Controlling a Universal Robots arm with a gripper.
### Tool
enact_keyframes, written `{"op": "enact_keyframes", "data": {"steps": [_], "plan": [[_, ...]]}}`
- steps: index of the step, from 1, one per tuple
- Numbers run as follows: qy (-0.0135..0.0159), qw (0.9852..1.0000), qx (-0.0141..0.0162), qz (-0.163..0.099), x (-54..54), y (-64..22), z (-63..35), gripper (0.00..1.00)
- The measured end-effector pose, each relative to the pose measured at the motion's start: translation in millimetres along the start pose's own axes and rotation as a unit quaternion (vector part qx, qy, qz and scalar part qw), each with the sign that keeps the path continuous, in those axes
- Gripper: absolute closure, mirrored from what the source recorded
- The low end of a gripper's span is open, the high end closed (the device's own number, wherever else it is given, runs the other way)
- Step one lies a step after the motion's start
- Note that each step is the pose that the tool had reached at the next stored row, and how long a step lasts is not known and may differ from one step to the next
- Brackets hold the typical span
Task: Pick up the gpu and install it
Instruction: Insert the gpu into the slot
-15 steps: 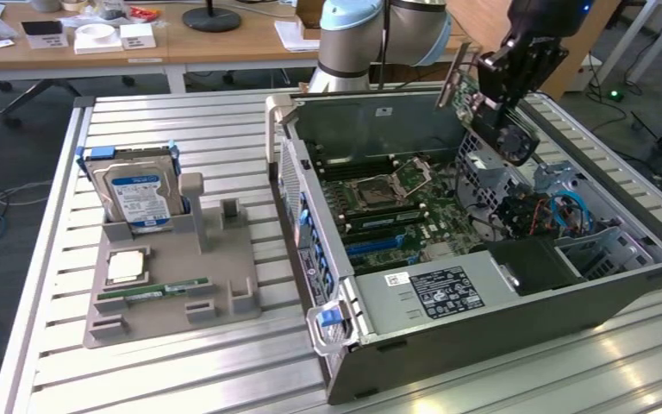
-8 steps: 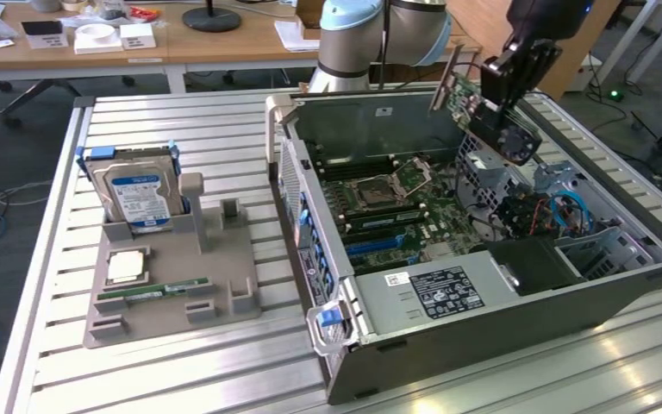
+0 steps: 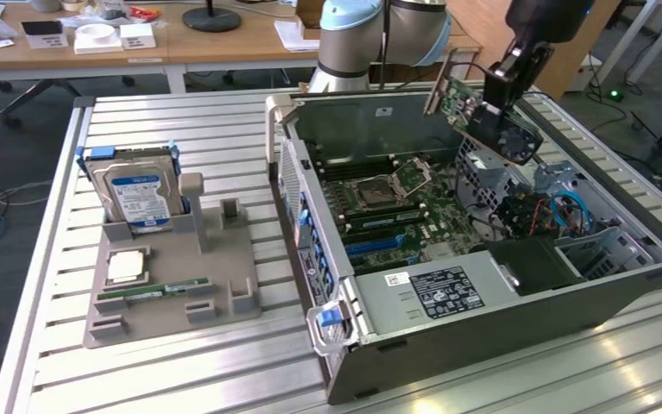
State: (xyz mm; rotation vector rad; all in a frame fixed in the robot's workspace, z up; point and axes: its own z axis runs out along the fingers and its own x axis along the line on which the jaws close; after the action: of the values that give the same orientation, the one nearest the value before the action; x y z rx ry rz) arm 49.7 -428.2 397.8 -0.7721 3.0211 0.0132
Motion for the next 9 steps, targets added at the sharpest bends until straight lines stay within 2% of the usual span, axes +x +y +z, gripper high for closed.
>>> {"op": "enact_keyframes", "data": {"steps": [4,9], "plan": [[0.0001,0.9993,-0.0009,-0.036,0.0,0.0,1.6,0.74],[0.0002,0.9967,-0.0020,-0.082,0.1,0.0,3.5,0.74]]}}
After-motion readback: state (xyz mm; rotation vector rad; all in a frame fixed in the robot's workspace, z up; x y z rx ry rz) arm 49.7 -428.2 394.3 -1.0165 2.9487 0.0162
